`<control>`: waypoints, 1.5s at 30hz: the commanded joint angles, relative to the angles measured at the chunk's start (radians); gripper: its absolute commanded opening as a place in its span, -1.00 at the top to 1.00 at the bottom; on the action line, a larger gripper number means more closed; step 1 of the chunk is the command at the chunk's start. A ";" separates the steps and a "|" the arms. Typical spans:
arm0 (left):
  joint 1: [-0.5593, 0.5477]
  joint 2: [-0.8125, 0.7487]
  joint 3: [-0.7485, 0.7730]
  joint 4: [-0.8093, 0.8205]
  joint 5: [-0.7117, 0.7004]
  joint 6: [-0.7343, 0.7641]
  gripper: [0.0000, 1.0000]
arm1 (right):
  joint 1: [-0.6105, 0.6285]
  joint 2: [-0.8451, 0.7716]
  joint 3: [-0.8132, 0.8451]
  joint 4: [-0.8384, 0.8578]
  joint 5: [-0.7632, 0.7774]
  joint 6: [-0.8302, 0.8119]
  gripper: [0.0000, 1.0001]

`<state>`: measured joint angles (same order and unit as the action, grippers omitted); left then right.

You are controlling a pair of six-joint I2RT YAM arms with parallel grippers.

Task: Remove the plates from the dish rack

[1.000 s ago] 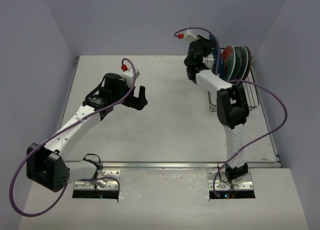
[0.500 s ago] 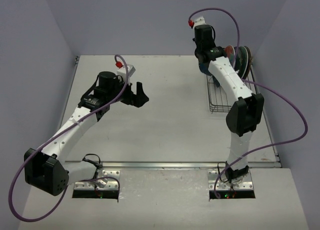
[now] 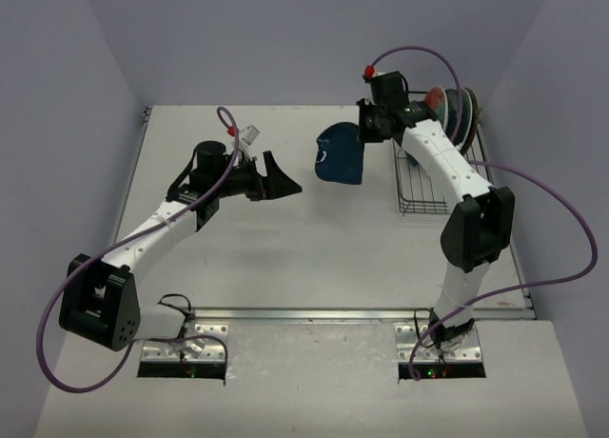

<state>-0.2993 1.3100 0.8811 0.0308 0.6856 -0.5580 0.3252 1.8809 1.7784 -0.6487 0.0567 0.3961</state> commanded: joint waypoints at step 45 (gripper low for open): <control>0.152 0.121 -0.045 0.275 0.132 -0.312 0.82 | 0.170 -0.163 -0.172 0.326 -0.354 0.305 1.00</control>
<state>-0.1490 1.4528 0.8330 0.2646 0.8112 -0.8697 0.4661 1.7424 1.5661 -0.4477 -0.2386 0.6796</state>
